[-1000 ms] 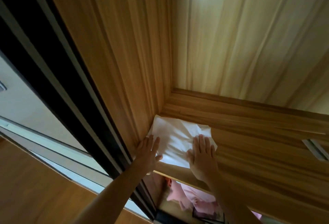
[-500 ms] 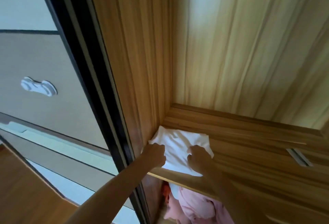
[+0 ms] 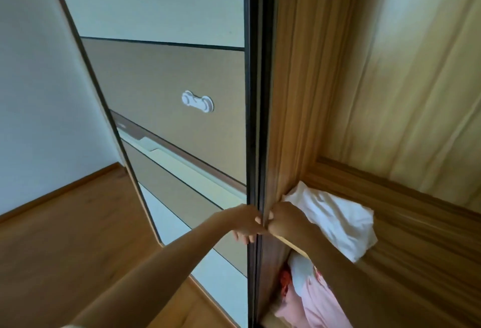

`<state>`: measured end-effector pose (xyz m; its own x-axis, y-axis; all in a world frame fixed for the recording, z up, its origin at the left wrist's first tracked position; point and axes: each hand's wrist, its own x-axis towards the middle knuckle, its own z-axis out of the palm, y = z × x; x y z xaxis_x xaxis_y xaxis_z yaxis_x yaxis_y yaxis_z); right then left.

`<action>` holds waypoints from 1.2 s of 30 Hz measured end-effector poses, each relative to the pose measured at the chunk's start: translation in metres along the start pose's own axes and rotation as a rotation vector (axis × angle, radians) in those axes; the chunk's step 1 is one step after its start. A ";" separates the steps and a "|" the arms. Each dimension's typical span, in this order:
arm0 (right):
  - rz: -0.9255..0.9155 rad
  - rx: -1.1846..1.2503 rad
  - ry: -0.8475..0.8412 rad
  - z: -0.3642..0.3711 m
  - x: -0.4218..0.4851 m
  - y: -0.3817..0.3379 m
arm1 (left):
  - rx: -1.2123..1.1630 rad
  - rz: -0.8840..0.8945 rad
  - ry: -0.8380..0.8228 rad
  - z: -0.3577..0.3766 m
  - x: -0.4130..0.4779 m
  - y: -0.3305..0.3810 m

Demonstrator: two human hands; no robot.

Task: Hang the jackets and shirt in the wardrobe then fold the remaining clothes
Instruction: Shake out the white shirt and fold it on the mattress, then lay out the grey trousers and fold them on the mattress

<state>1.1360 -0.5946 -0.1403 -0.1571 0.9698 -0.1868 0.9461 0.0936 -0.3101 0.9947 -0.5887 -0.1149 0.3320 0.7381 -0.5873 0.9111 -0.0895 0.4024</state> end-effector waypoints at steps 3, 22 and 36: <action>-0.022 -0.055 -0.083 0.008 -0.008 -0.039 | 0.062 -0.028 0.179 -0.002 -0.031 -0.062; -0.560 -0.081 -0.164 0.124 -0.097 -0.436 | -0.194 -0.723 0.422 0.071 -0.414 -0.420; -1.066 -0.178 -0.391 0.214 -0.176 -0.671 | -0.421 -1.148 0.507 0.157 -0.586 -0.528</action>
<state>0.4683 -0.8768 -0.0988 -0.9498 0.2448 -0.1946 0.3008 0.8855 -0.3540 0.3573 -1.0790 -0.0935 -0.7834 0.4293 -0.4494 0.4357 0.8950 0.0954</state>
